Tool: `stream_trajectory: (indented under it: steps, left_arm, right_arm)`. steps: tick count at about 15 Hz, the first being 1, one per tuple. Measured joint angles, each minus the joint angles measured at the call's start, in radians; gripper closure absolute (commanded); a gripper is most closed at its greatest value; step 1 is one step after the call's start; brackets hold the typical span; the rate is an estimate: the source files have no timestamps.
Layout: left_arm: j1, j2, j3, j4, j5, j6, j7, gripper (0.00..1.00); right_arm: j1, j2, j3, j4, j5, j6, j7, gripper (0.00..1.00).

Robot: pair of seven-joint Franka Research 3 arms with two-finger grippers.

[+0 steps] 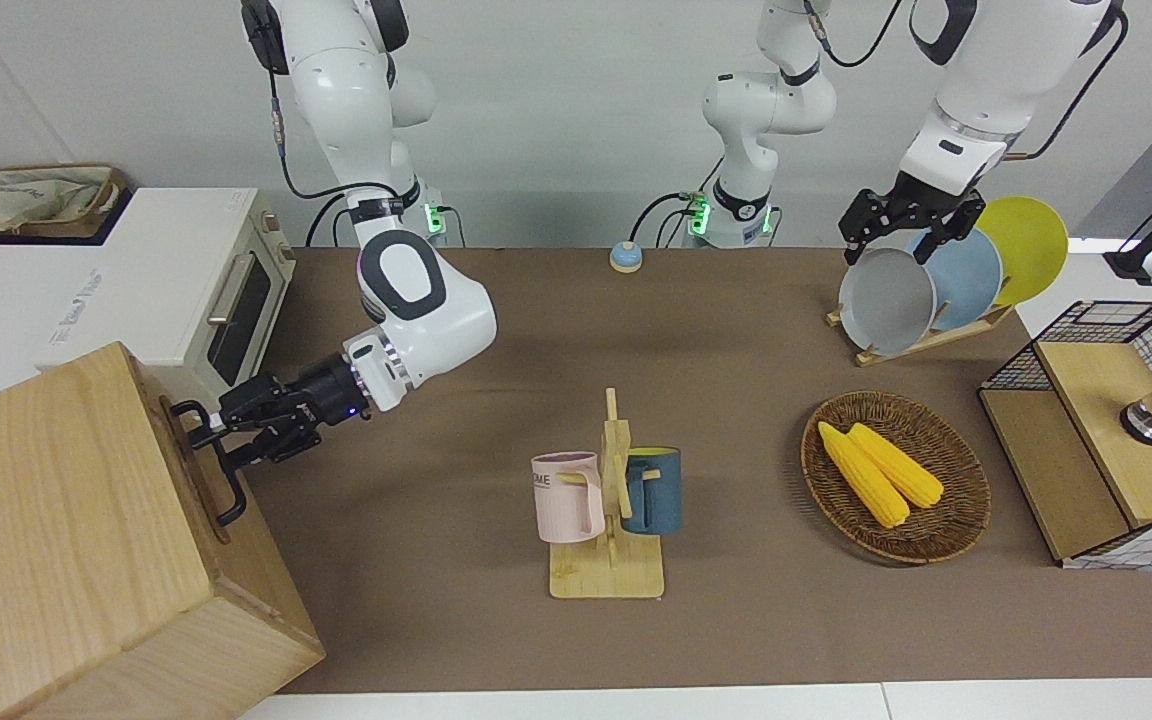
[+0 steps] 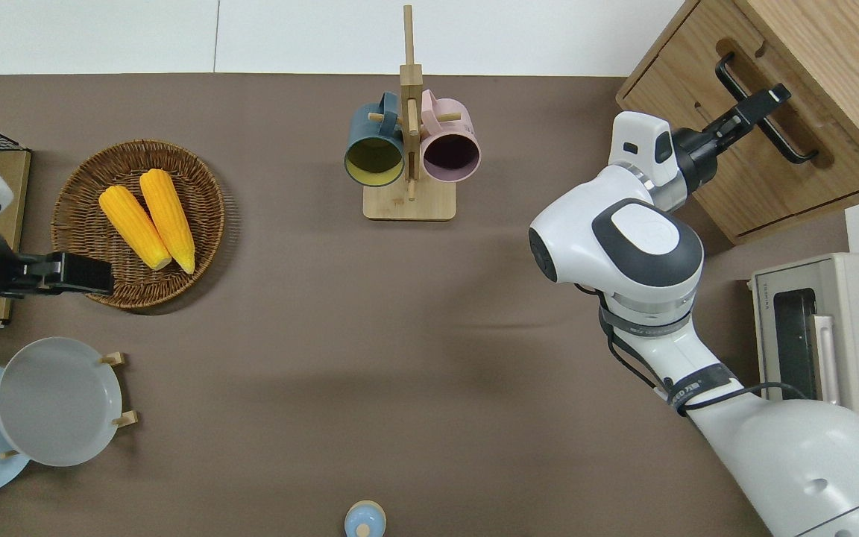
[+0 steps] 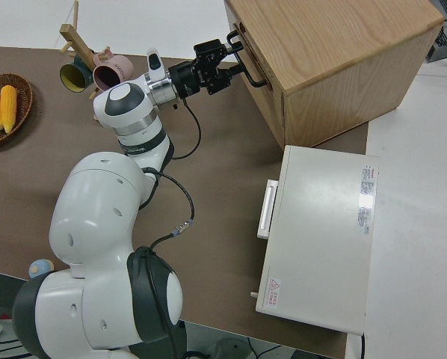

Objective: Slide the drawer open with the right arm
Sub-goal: 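Hook the right gripper onto the black drawer handle and close it, then pull the drawer handle toward the robot with the right gripper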

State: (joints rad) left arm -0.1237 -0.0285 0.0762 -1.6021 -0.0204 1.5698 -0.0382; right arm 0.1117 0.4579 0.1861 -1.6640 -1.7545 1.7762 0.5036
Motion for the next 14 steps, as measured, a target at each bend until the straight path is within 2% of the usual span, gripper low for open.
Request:
stream_trajectory:
  steps: [2,3,5,7,14]
  left_arm:
    - [0.000,0.000,0.000,0.000,0.000,0.000,0.000,0.00]
    - [0.000,0.000,0.000,0.000,0.000,0.000,0.000,0.00]
    - [0.000,0.000,0.000,0.000,0.000,0.000,0.000,0.00]
    - [0.000,0.000,0.000,0.000,0.000,0.000,0.000,0.00]
    - [0.000,0.000,0.000,0.000,0.000,0.000,0.000,0.00]
  right_arm:
    - [0.000,0.000,0.000,0.000,0.000,0.000,0.009,0.782]
    - [0.000,0.000,0.000,0.000,0.000,0.000,0.015,0.833]
    - [0.000,0.003,0.001,-0.002,0.003,0.003,0.021,0.862]
    - [0.002,0.010,0.001,-0.003,0.002,-0.001,0.048,0.933]
    - [0.002,0.009,0.003,-0.003,0.004,-0.002,0.051,0.973]
